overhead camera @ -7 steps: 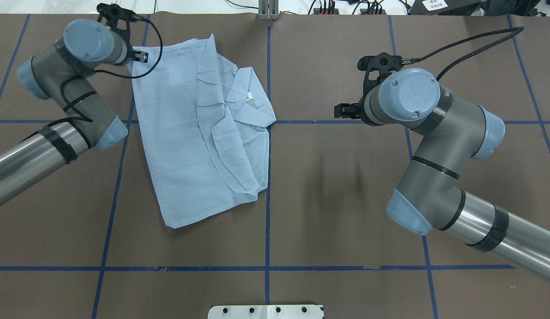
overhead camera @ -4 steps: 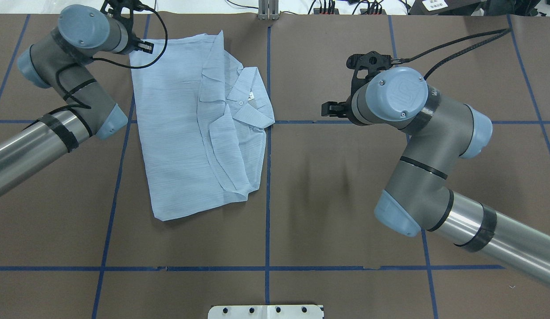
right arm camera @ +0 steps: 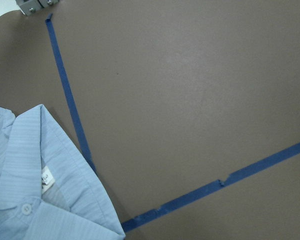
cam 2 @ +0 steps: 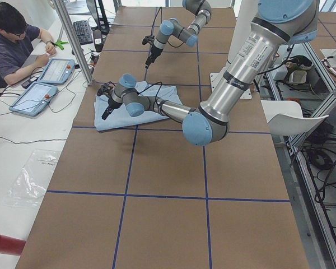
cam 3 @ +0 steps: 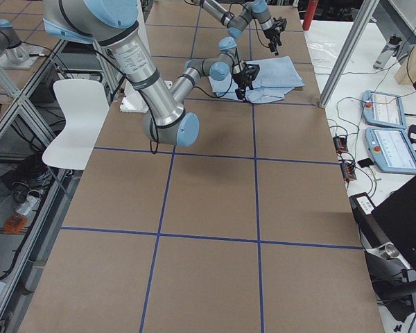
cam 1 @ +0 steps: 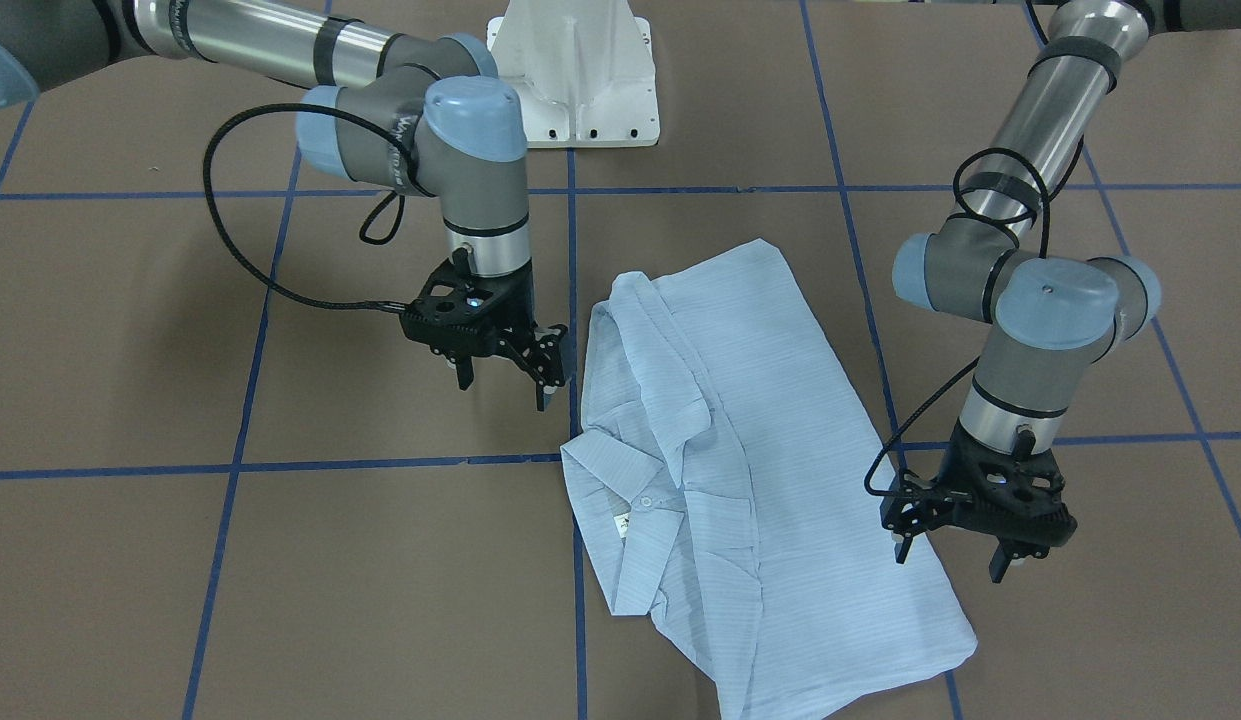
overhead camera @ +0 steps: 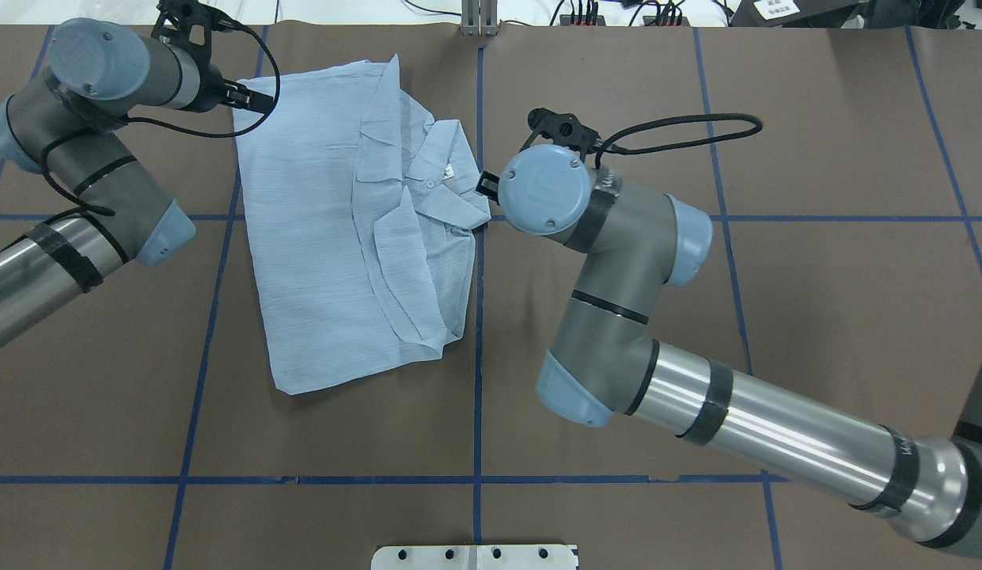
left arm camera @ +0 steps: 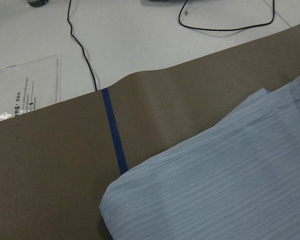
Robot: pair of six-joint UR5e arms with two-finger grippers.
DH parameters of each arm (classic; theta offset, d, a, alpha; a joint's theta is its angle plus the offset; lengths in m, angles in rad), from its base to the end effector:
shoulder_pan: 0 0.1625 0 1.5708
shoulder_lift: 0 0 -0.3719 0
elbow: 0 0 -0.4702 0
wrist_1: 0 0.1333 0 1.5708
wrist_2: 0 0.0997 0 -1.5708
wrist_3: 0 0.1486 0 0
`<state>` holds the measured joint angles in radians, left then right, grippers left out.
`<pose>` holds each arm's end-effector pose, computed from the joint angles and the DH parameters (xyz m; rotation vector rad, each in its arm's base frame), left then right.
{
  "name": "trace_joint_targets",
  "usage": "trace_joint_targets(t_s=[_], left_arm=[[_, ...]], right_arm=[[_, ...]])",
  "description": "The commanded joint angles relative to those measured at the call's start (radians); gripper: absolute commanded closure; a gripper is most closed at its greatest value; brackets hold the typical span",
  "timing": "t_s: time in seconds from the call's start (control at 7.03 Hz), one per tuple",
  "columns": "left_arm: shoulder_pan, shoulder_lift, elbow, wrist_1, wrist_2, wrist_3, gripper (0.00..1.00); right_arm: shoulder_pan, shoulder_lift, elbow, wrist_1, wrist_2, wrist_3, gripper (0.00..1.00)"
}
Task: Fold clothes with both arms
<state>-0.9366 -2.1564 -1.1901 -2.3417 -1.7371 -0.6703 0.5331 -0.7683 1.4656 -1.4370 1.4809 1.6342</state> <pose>0.4120 -0.7436 0.3763 0.6807 0.7122 0.0480 -0.6183 -0.5351 0.1451 0.2801 -0.8008 0.5983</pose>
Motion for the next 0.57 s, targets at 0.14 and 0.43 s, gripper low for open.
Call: trace_joint_targets(t_s=[0.14,0.43], left_arm=[[0.005,0.007,-0.019,-0.001,0.001,-0.046,0.0],[0.007,0.009,-0.02,-0.001,0.001,-0.06,0.0]], right_arm=[[-0.039,0.128,-0.301,0.192,-0.119,0.075,0.12],[-0.048,0.136,-0.314,0.201,-0.128,0.087,0.23]])
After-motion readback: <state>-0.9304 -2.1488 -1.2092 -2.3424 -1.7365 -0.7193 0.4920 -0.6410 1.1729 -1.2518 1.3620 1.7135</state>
